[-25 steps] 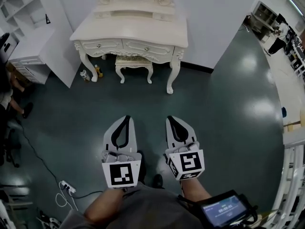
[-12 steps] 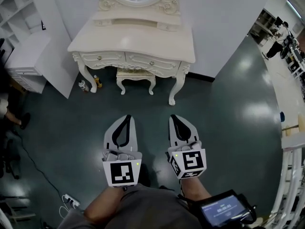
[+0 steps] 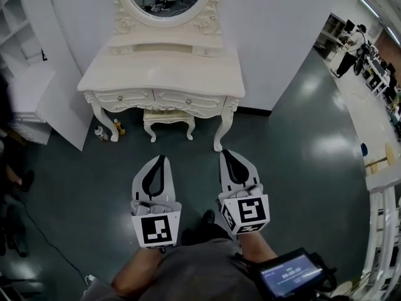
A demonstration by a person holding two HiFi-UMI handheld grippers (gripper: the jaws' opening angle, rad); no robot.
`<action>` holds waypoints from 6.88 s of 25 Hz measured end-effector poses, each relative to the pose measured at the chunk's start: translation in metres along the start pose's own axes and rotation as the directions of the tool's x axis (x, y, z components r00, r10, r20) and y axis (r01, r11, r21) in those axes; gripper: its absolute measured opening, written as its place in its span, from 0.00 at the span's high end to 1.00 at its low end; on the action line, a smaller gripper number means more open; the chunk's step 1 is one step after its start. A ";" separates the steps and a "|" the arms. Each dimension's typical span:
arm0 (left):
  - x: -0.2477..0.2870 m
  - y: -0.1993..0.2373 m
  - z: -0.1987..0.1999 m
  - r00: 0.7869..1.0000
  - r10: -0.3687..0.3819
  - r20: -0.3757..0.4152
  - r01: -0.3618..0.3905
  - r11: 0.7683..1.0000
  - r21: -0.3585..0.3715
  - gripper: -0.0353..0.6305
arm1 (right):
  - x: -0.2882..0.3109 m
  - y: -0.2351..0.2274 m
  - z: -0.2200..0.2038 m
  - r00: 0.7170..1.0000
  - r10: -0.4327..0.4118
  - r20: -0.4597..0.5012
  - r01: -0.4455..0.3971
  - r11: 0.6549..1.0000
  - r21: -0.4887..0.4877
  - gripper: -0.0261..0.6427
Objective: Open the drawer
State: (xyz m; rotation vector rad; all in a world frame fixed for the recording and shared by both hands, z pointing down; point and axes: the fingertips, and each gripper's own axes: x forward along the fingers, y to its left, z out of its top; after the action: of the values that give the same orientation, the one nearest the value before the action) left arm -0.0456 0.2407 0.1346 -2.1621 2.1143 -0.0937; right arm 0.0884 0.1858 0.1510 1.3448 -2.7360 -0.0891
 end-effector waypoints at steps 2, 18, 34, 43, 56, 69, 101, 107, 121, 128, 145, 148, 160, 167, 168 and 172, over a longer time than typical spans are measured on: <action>0.006 -0.002 -0.008 1.000 -0.006 -0.022 0.006 1.000 0.000 0.92 | 0.005 -0.004 -0.008 1.000 -0.001 -0.014 0.001 1.000 0.011 0.94; 0.150 -0.010 -0.050 0.989 -0.006 -0.149 0.016 0.997 0.070 0.92 | 0.128 -0.077 -0.051 0.996 0.071 -0.061 -0.065 0.993 0.095 0.94; 0.255 0.010 0.006 0.997 0.065 -0.033 -0.060 0.989 0.135 0.92 | 0.223 -0.136 0.009 0.991 0.117 0.059 -0.120 0.991 0.057 0.94; 0.279 0.032 -0.008 0.995 0.073 -0.064 -0.065 0.992 0.112 0.92 | 0.257 -0.133 0.006 0.992 0.118 0.052 -0.120 0.991 0.050 0.94; 0.330 0.083 -0.081 0.982 -0.014 -0.187 0.020 0.999 0.034 0.92 | 0.328 -0.110 -0.050 0.994 0.068 -0.084 -0.060 0.994 0.096 0.94; 0.359 0.080 -0.204 0.927 -0.146 -0.346 0.132 0.989 -0.063 0.92 | 0.356 -0.083 -0.202 0.938 0.049 -0.344 0.018 0.982 0.189 0.94; 0.390 0.087 -0.291 0.873 -0.220 -0.435 0.188 0.975 -0.117 0.92 | 0.419 -0.109 -0.301 0.889 -0.063 -0.453 0.173 0.963 0.205 0.72; 0.387 0.089 -0.291 0.872 -0.209 -0.443 0.176 0.978 -0.114 0.92 | 0.423 -0.116 -0.299 0.886 -0.094 -0.454 0.212 0.953 0.216 0.72; 0.389 0.089 -0.289 0.870 -0.210 -0.445 0.173 0.977 -0.123 0.92 | 0.427 -0.124 -0.293 0.883 -0.151 -0.444 0.272 0.936 0.225 0.83; 0.389 0.087 -0.288 0.872 -0.212 -0.441 0.177 0.977 -0.121 0.92 | 0.427 -0.124 -0.295 0.883 -0.153 -0.443 0.267 0.941 0.207 0.84; 0.390 0.091 -0.286 0.871 -0.209 -0.445 0.176 0.978 -0.116 0.92 | 0.428 -0.131 -0.306 0.851 -0.170 -0.497 0.311 0.926 0.215 0.74; 0.391 0.090 -0.286 0.871 -0.211 -0.443 0.178 0.977 -0.117 0.92 | 0.427 -0.131 -0.307 0.845 -0.167 -0.508 0.312 0.926 0.215 0.77; 0.391 0.091 -0.285 0.872 -0.212 -0.442 0.178 0.977 -0.116 0.92 | 0.419 -0.122 -0.308 0.850 -0.166 -0.500 0.303 0.930 0.207 0.78; 0.391 0.090 -0.284 0.875 -0.216 -0.432 0.181 0.976 -0.122 0.92 | 0.414 -0.116 -0.311 0.849 -0.154 -0.505 0.296 0.931 0.214 0.78; 0.391 0.090 -0.284 0.875 -0.217 -0.432 0.182 0.976 -0.122 0.92 | 0.413 -0.116 -0.311 0.850 -0.154 -0.503 0.296 0.930 0.216 0.78; 0.392 0.088 -0.283 0.877 -0.223 -0.426 0.188 0.974 -0.122 0.92 | 0.407 -0.115 -0.316 0.845 -0.158 -0.510 0.302 0.929 0.213 0.78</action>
State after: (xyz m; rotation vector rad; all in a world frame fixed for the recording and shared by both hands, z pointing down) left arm -0.1590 -0.1635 0.3901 -2.6097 2.1074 -0.5820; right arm -0.0345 -0.2101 0.4771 1.5108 -2.2087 0.5764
